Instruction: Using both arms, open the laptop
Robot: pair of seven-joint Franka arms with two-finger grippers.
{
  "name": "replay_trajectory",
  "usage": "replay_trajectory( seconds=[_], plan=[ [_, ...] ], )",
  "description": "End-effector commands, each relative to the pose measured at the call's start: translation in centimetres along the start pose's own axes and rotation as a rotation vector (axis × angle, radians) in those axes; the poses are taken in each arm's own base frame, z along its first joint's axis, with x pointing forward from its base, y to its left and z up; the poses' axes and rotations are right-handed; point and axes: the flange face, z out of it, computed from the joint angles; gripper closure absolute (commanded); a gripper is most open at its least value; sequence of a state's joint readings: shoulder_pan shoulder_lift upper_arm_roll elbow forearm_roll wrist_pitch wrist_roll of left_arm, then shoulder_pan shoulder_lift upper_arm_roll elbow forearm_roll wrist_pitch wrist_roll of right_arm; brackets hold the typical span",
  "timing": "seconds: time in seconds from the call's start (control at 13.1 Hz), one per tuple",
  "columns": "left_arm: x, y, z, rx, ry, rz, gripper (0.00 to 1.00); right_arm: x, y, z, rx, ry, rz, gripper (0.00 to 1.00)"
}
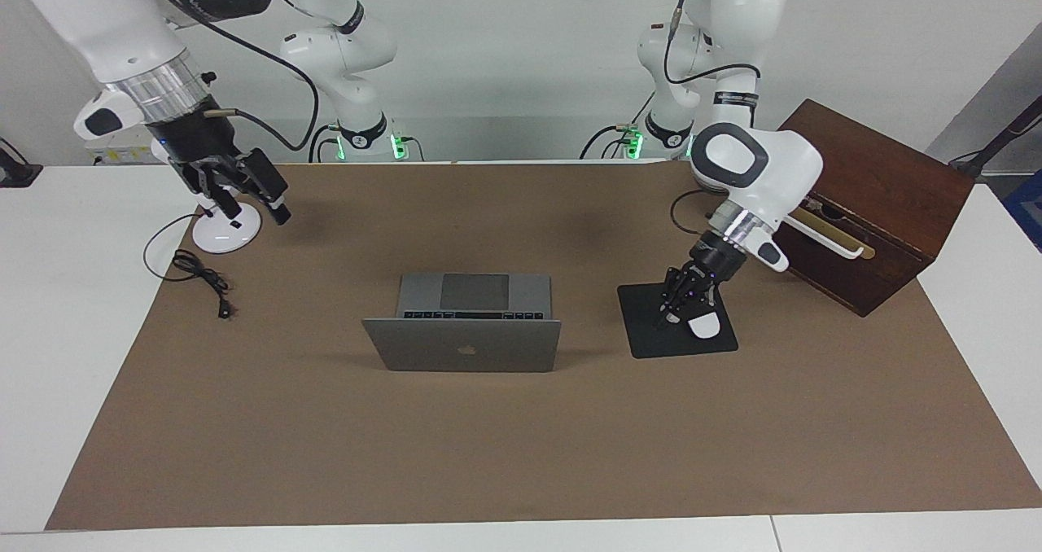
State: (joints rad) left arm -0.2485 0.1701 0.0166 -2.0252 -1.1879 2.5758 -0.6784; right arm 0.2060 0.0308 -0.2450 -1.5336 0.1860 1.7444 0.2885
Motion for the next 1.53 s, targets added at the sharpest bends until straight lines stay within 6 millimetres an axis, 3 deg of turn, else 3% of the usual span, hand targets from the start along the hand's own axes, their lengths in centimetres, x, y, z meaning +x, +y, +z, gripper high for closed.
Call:
replay_trajectory(
  seconds=[0.0,0.08,0.31,0.38,0.53,0.69,0.84,0.99,1.15,1.22,1.45],
  plan=[
    [1.6,2.1,-1.3,0.090,0.006,0.128,1.00,-0.5,0.1,-0.9,-0.066,-0.007,-0.106,0.00],
    [2.0,2.6,-2.1,0.137,0.028,0.199,1.00,-0.3,1.6,-0.9,-0.086,-0.025,-0.129,0.00],
    [3.7,5.2,-5.8,0.252,0.151,0.403,1.00,-0.6,3.7,-0.8,-0.144,-0.101,-0.182,0.00],
    [4.1,6.0,-6.9,0.279,0.184,0.447,1.00,-1.2,3.4,-0.8,-0.152,-0.131,-0.202,0.00],
    [4.7,5.6,-7.8,0.438,0.259,0.578,1.00,-1.9,3.9,-1.8,-0.211,-0.145,-0.211,0.00],
    [3.9,4.2,-8.1,0.640,0.274,0.712,1.00,-2.2,3.5,-1.6,-0.210,-0.162,-0.218,0.00],
    [2.9,3.4,-9.4,0.737,0.221,0.810,1.00,-2.5,3.6,-2.1,-0.201,-0.155,-0.216,0.00],
    [2.0,2.8,-12.1,0.811,0.121,0.930,1.00,-2.8,3.7,-2.2,-0.203,-0.155,-0.214,0.00],
    [1.3,2.7,-16.1,0.837,0.075,0.968,1.00,-3.0,4.7,-2.0,-0.205,-0.158,-0.189,0.00],
    [0.0,2.4,-17.5,0.857,0.056,0.970,1.00,-2.9,5.5,-2.2,-0.205,-0.155,-0.174,0.00],
    [-1.2,2.2,-20.2,0.883,0.067,0.972,0.99,-2.6,6.5,-2.5,-0.202,-0.144,-0.233,0.00]
  ],
)
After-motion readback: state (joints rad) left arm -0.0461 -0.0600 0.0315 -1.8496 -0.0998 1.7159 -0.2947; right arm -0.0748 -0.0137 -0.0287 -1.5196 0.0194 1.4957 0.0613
